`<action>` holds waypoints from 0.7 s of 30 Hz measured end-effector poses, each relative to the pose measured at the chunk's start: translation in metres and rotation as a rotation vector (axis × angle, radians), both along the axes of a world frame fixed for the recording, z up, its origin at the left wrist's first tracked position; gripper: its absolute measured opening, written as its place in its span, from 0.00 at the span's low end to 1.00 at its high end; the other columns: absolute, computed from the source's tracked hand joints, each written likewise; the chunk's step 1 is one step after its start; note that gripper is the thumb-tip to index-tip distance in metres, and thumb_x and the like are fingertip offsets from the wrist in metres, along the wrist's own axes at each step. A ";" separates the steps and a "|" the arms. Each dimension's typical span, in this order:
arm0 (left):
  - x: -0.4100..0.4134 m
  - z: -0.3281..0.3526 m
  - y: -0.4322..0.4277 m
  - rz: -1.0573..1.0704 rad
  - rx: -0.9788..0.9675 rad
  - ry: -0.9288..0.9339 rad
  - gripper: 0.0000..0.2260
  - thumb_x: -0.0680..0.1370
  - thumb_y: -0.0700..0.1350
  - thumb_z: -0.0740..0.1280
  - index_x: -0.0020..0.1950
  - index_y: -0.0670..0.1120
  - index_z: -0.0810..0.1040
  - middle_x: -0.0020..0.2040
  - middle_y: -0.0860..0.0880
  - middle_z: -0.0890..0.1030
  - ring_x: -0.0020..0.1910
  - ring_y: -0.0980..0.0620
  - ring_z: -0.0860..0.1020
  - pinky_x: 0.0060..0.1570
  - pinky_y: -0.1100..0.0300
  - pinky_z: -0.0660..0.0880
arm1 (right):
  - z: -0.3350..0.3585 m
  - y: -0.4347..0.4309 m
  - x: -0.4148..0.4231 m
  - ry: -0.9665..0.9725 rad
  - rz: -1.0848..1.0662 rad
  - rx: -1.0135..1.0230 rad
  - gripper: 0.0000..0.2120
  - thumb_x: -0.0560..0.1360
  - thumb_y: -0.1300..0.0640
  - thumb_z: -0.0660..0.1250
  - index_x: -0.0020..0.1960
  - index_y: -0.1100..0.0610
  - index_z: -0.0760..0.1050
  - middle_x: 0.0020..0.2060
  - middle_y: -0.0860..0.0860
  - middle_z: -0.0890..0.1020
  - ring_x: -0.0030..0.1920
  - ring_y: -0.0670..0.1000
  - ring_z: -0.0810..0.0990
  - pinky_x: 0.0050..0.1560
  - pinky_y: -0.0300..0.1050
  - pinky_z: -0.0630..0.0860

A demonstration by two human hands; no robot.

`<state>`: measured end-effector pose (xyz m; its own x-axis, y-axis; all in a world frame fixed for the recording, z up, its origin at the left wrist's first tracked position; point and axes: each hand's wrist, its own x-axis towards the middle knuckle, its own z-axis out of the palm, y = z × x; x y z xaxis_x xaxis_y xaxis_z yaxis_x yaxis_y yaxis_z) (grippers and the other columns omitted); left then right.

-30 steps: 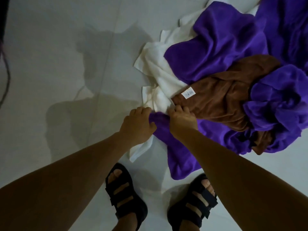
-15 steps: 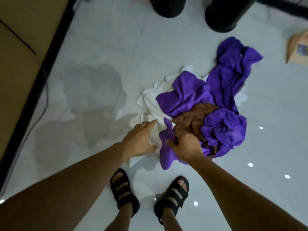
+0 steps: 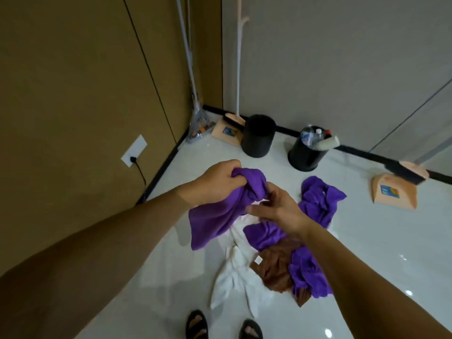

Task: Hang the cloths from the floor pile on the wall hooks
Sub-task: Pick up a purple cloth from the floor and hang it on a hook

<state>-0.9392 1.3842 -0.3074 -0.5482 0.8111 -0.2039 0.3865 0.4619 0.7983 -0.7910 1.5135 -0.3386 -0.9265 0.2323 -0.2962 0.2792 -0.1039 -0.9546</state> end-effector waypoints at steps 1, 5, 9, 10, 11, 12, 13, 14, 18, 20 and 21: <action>-0.007 0.028 -0.004 0.025 0.033 0.018 0.09 0.76 0.45 0.65 0.36 0.51 0.70 0.31 0.56 0.71 0.30 0.60 0.70 0.32 0.64 0.66 | 0.018 -0.004 -0.009 0.027 0.031 0.037 0.18 0.69 0.70 0.73 0.56 0.66 0.72 0.43 0.59 0.80 0.40 0.55 0.76 0.43 0.51 0.74; -0.022 0.121 -0.029 0.117 0.090 0.105 0.11 0.75 0.45 0.67 0.34 0.53 0.69 0.28 0.58 0.72 0.25 0.65 0.70 0.26 0.71 0.64 | 0.091 -0.016 -0.041 0.216 0.088 0.158 0.09 0.69 0.63 0.73 0.45 0.51 0.79 0.37 0.51 0.81 0.39 0.48 0.79 0.43 0.40 0.76; -0.035 0.187 -0.063 0.293 0.187 0.223 0.13 0.72 0.43 0.72 0.34 0.50 0.69 0.28 0.57 0.72 0.26 0.64 0.68 0.27 0.67 0.64 | 0.158 -0.026 -0.067 0.407 -0.029 0.083 0.04 0.63 0.56 0.68 0.33 0.55 0.74 0.33 0.56 0.75 0.35 0.51 0.74 0.36 0.46 0.71; -0.036 0.202 -0.070 0.321 0.203 0.250 0.14 0.72 0.43 0.73 0.34 0.50 0.68 0.28 0.57 0.71 0.25 0.64 0.68 0.27 0.66 0.64 | 0.173 -0.030 -0.073 0.432 -0.058 0.042 0.04 0.63 0.56 0.67 0.31 0.53 0.72 0.30 0.53 0.73 0.32 0.49 0.71 0.33 0.44 0.67; -0.037 0.215 -0.077 0.342 0.212 0.274 0.14 0.72 0.44 0.73 0.34 0.50 0.68 0.28 0.56 0.71 0.25 0.64 0.67 0.27 0.66 0.64 | 0.186 -0.034 -0.079 0.447 -0.072 -0.007 0.06 0.63 0.56 0.67 0.30 0.51 0.70 0.28 0.50 0.71 0.31 0.48 0.68 0.32 0.42 0.64; -0.037 0.227 -0.082 0.365 0.214 0.298 0.14 0.72 0.44 0.73 0.34 0.50 0.68 0.28 0.56 0.71 0.25 0.63 0.68 0.27 0.65 0.65 | 0.197 -0.039 -0.084 0.459 -0.068 -0.057 0.08 0.64 0.55 0.68 0.30 0.50 0.70 0.27 0.48 0.71 0.29 0.46 0.68 0.31 0.40 0.64; -0.038 0.240 -0.086 0.398 0.218 0.332 0.14 0.72 0.45 0.72 0.34 0.51 0.68 0.28 0.56 0.71 0.26 0.61 0.68 0.27 0.64 0.65 | 0.207 -0.044 -0.088 0.462 -0.059 -0.080 0.09 0.66 0.54 0.70 0.31 0.48 0.71 0.27 0.46 0.72 0.28 0.45 0.70 0.29 0.38 0.66; -0.039 0.252 -0.090 0.445 0.231 0.377 0.13 0.73 0.45 0.71 0.34 0.51 0.68 0.29 0.55 0.72 0.27 0.59 0.69 0.28 0.63 0.66 | 0.215 -0.049 -0.089 0.456 -0.031 -0.078 0.09 0.69 0.52 0.71 0.33 0.47 0.73 0.27 0.45 0.74 0.28 0.44 0.72 0.29 0.37 0.69; -0.046 0.303 -0.115 0.696 0.358 0.469 0.07 0.74 0.47 0.66 0.41 0.44 0.77 0.35 0.49 0.79 0.34 0.52 0.75 0.36 0.57 0.70 | 0.229 -0.069 -0.082 0.369 0.177 0.038 0.11 0.76 0.55 0.69 0.55 0.61 0.75 0.31 0.48 0.79 0.28 0.44 0.75 0.28 0.37 0.71; -0.046 0.321 -0.128 0.748 0.422 0.418 0.10 0.73 0.50 0.65 0.42 0.44 0.80 0.35 0.51 0.79 0.34 0.54 0.76 0.37 0.57 0.72 | 0.234 -0.077 -0.075 0.336 0.290 0.097 0.09 0.79 0.57 0.65 0.56 0.61 0.77 0.33 0.47 0.80 0.31 0.44 0.76 0.33 0.35 0.72; -0.044 0.327 -0.133 0.756 0.439 0.390 0.11 0.72 0.51 0.64 0.42 0.44 0.80 0.35 0.51 0.79 0.34 0.54 0.76 0.37 0.57 0.72 | 0.237 -0.080 -0.072 0.313 0.325 0.098 0.10 0.80 0.55 0.63 0.56 0.59 0.78 0.36 0.47 0.81 0.36 0.44 0.77 0.37 0.35 0.73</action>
